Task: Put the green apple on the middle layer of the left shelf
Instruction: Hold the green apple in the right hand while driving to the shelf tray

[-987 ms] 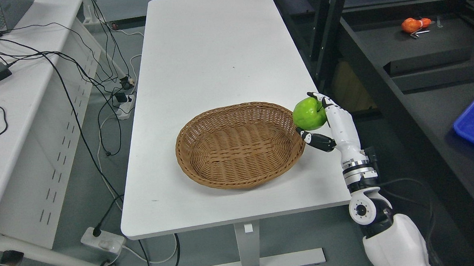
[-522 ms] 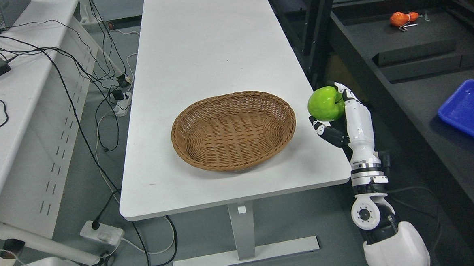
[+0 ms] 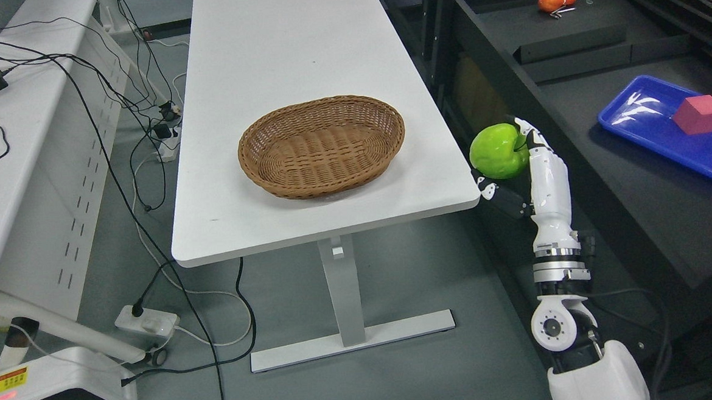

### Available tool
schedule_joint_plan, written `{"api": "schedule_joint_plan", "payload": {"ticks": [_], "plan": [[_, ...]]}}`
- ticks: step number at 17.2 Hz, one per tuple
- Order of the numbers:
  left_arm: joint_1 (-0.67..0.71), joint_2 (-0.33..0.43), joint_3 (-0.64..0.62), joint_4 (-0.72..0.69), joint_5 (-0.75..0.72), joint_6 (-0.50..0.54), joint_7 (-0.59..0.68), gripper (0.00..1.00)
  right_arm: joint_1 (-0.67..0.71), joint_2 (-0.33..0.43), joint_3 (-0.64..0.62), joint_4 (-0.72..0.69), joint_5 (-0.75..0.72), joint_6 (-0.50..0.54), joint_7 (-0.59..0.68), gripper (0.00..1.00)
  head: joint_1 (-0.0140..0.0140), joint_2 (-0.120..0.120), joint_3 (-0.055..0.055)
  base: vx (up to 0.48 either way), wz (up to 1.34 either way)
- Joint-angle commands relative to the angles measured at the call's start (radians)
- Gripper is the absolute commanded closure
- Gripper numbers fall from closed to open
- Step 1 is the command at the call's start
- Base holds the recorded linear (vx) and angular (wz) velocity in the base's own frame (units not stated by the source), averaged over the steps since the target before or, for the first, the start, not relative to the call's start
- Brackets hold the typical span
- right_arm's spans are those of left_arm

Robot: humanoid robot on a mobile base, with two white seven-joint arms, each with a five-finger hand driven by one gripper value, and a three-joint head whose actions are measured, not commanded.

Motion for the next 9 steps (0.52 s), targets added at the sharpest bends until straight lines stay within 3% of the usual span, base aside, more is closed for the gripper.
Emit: {"api": "schedule_joint_plan", "payload": {"ticks": [1, 9], "plan": [[0.0, 0.017, 0.0, 0.001, 0.0, -0.001, 0.0, 0.0, 0.018, 0.015, 0.021, -0.036, 0.0, -0.008, 0.004, 0.99, 0.0, 0.0, 0.0, -0.312, 0.01], [0.0, 0.017, 0.0, 0.0, 0.0, 0.001, 0.0, 0.0, 0.018, 0.018, 0.044, -0.038, 0.0, -0.006, 0.004, 0.99, 0.0, 0.0, 0.0, -0.339, 0.04]]}}
